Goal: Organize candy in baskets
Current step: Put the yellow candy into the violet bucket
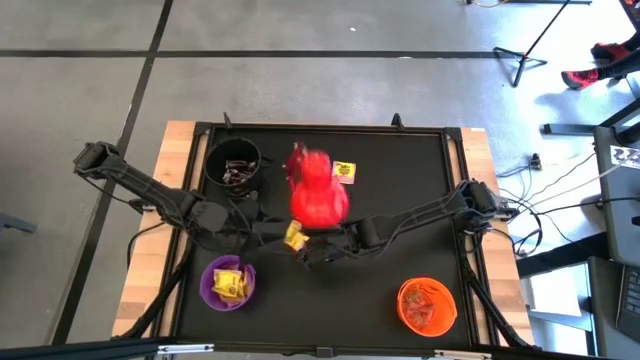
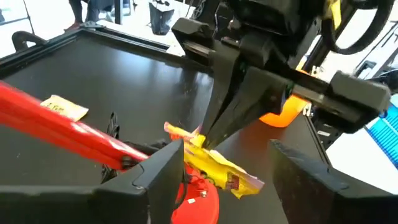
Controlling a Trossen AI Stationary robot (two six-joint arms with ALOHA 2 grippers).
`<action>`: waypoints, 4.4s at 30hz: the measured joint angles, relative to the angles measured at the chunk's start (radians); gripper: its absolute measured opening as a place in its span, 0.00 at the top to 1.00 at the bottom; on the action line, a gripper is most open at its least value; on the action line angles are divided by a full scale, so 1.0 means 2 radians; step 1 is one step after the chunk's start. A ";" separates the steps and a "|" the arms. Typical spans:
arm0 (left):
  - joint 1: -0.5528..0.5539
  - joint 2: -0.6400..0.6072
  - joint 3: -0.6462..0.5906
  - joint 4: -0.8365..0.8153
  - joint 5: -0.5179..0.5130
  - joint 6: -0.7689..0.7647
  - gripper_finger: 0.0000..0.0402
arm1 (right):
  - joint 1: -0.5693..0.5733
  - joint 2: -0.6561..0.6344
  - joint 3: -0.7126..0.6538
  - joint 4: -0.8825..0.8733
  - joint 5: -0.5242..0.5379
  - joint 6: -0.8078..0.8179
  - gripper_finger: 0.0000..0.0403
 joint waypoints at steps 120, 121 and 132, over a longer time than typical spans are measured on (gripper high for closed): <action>-0.136 -0.190 0.089 -0.304 0.063 0.105 0.69 | 0.024 -0.040 -0.032 -0.213 0.126 0.058 0.57; -0.133 -0.192 0.080 -0.295 0.069 0.104 0.69 | 0.022 -0.040 -0.038 -0.205 0.119 0.057 0.57; -0.098 -0.205 0.059 -0.248 0.085 0.112 0.69 | -0.008 -0.040 -0.059 -0.160 0.079 0.015 0.57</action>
